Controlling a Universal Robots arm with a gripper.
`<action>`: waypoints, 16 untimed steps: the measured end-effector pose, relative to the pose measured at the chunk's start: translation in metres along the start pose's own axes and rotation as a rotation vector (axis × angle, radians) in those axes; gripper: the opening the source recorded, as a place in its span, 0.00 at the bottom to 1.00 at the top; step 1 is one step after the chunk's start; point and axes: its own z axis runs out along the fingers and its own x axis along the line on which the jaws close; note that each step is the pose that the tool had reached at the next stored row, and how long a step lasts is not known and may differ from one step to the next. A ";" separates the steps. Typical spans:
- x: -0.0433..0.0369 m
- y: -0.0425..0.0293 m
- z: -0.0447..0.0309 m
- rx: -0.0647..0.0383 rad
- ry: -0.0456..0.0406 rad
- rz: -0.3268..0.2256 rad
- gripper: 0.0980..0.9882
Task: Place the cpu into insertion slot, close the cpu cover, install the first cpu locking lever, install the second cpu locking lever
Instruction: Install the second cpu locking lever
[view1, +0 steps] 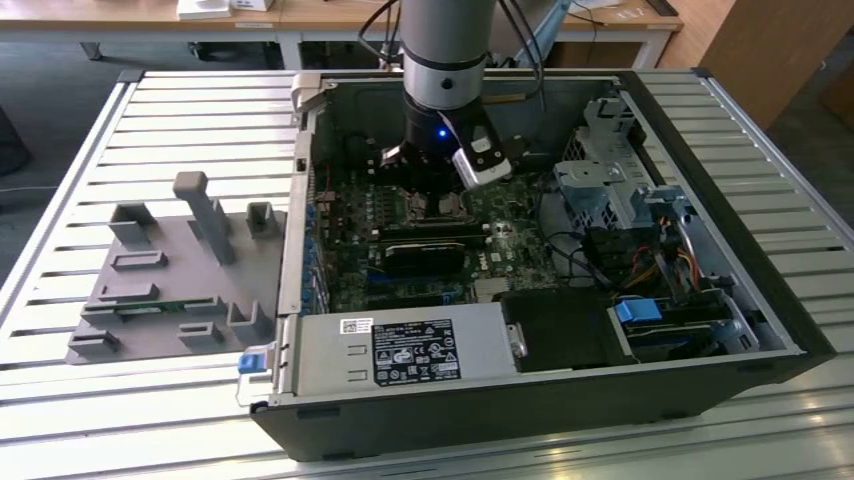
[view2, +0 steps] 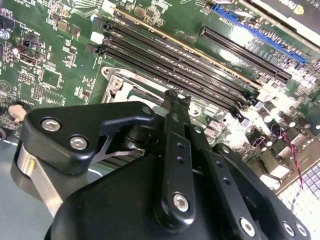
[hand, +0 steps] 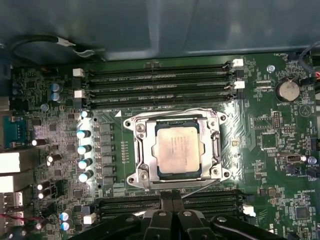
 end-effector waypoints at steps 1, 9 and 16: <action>0.0000 0.0000 0.0000 -0.004 0.0003 0.000 0.01; -0.0003 -0.0033 -0.0001 -0.031 0.0025 0.001 0.01; -0.0007 -0.0087 -0.0003 -0.045 0.0036 0.002 0.01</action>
